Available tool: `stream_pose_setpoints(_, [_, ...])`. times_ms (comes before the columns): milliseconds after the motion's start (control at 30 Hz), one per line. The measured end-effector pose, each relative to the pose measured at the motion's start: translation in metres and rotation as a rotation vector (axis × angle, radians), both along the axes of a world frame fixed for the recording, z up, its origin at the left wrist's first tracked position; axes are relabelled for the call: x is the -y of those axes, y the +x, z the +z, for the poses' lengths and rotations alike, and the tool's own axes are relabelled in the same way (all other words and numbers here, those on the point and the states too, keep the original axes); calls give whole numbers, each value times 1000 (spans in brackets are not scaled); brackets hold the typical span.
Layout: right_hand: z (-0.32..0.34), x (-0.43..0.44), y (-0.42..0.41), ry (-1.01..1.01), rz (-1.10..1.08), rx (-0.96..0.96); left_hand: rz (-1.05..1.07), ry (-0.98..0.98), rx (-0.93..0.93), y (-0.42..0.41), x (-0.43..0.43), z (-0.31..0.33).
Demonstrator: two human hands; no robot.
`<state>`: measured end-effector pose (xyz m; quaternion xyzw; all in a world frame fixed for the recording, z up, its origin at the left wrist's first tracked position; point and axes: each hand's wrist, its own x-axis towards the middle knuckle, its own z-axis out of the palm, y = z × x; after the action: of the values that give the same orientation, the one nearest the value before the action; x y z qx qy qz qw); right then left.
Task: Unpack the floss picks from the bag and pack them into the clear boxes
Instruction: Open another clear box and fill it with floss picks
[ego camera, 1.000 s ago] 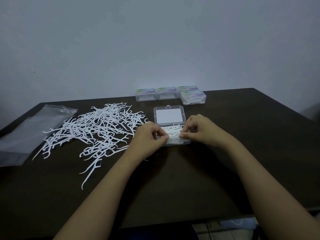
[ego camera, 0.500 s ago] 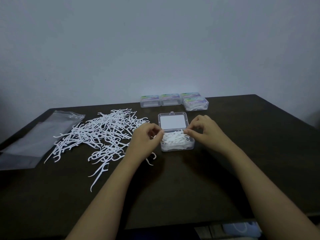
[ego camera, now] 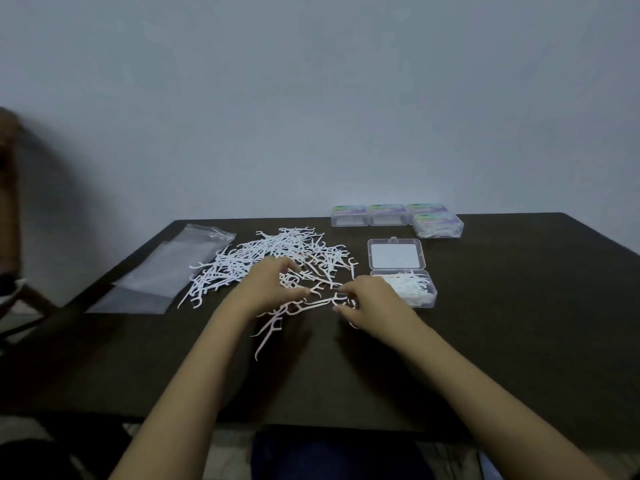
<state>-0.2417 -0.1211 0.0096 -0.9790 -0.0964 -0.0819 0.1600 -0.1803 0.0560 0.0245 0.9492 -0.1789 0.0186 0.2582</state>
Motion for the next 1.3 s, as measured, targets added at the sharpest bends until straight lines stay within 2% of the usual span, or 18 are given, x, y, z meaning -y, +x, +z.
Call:
stream_pose_setpoints(100, [-1,-16,4,-63,-118,-100,23,180,-303,-4,-25,4])
stream_pose_setpoints(167, [0,-22,8,-82,-184,-162,55,324,-383,-5,-36,2])
stream_pose_setpoints(267, [2,-31,13,-87,-232,-189,80,364,-341,-2,-47,-5])
stream_pose_setpoints(433, [0,-36,17,-81,-242,-120,42,171,-242,-5,-44,-14])
stream_pose_setpoints(633, [9,-32,20,-236,-151,-80,41,125,-29,-7,-26,-22])
stream_pose_setpoints(833, [7,-37,17,-440,-92,-48,73,363,86,-12,-1,-19])
stream_pose_setpoints(1000, [1,-33,15,-547,-64,64,137,497,171,-19,9,-20])
stream_pose_setpoints(1133, [-6,-24,10,-519,-54,122,170,384,143,-18,5,-19])
stream_pose_setpoints(1233, [-4,-15,12,-411,-75,334,173,258,133,-19,0,-14])
stream_pose_setpoints(1300, [-1,-7,12,-279,-47,261,167,163,133,-17,-4,-10])
